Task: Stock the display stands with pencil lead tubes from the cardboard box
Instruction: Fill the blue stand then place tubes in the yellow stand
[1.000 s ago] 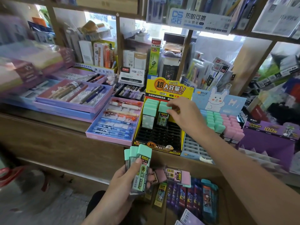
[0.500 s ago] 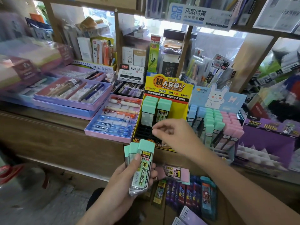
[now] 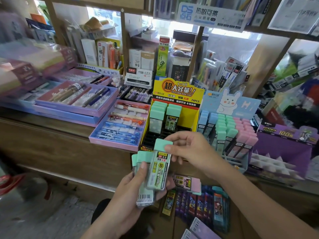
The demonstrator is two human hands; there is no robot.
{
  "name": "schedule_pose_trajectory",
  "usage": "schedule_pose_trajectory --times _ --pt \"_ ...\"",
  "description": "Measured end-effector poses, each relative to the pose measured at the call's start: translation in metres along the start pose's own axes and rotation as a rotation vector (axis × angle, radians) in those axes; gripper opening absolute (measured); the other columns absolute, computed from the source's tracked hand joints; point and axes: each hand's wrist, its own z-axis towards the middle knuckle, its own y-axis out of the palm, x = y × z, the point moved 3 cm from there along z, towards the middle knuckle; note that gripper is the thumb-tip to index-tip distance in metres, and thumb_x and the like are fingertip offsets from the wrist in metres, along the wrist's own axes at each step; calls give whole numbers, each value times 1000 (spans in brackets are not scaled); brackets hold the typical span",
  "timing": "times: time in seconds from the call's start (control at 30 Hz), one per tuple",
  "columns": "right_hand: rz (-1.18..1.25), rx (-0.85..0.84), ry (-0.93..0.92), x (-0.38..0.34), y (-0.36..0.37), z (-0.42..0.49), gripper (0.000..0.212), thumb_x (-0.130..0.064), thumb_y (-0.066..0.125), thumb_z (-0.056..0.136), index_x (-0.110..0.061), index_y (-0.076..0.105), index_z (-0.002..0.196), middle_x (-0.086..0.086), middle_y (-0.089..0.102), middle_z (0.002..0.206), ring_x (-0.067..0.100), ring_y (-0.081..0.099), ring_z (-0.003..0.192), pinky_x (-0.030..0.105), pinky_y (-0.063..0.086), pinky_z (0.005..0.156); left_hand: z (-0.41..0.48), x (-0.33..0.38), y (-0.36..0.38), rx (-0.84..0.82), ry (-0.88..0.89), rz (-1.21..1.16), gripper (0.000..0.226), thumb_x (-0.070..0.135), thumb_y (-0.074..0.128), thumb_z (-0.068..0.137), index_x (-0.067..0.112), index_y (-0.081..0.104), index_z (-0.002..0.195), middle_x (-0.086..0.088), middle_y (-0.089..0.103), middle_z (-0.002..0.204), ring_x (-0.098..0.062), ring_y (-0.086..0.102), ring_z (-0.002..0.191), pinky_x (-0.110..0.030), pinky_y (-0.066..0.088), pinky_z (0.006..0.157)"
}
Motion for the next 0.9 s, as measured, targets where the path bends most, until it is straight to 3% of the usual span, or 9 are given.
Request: schedule_pose_trajectory --times 0.17,0.33,0.47,0.6,0.77,0.9 --pt "18 204 -104 -15 -30 9 15 -12 74 93 -18 75 107 5 77 83 20 67 64 24 55 57 5 -5 -8 116 -6 -11 41 34 73 87 1 76 111 -31 71 118 -38 74 104 -45 64 84" --pt "-40 363 -204 -24 -44 21 14 -11 74 93 -18 74 105 10 75 85 19 72 69 23 58 62 3 -3 -6 99 -3 26 40 33 78 78 5 79 106 -26 74 108 -29 75 85 -35 62 69" --pt "-123 401 -247 -23 -46 30 16 -7 70 95 -22 72 101 12 74 88 20 74 76 21 60 67 3 -4 -9 94 -9 36 40 33 79 80 5 78 109 -24 74 103 -29 74 84 -35 61 68" --pt "-202 420 -241 -18 -47 38 17 -6 69 96 -16 71 109 11 74 91 20 74 80 24 62 73 2 -4 -10 92 -8 40 40 33 79 82 5 78 111 -24 74 103 -28 73 83 -34 60 67" --pt "-240 409 -259 -16 -47 43 19 -6 69 96 -14 72 113 10 74 90 17 74 79 20 61 72 3 -5 -10 96 -9 35 40 34 80 81 6 78 110 -24 74 102 -28 73 82 -34 60 66" --pt "-345 383 -254 -15 -49 49 20 -10 69 97 -18 72 115 6 73 89 15 73 78 30 64 76 4 -6 -12 84 -7 34 42 34 81 81 5 77 111 -24 73 102 -28 72 82 -34 59 66"
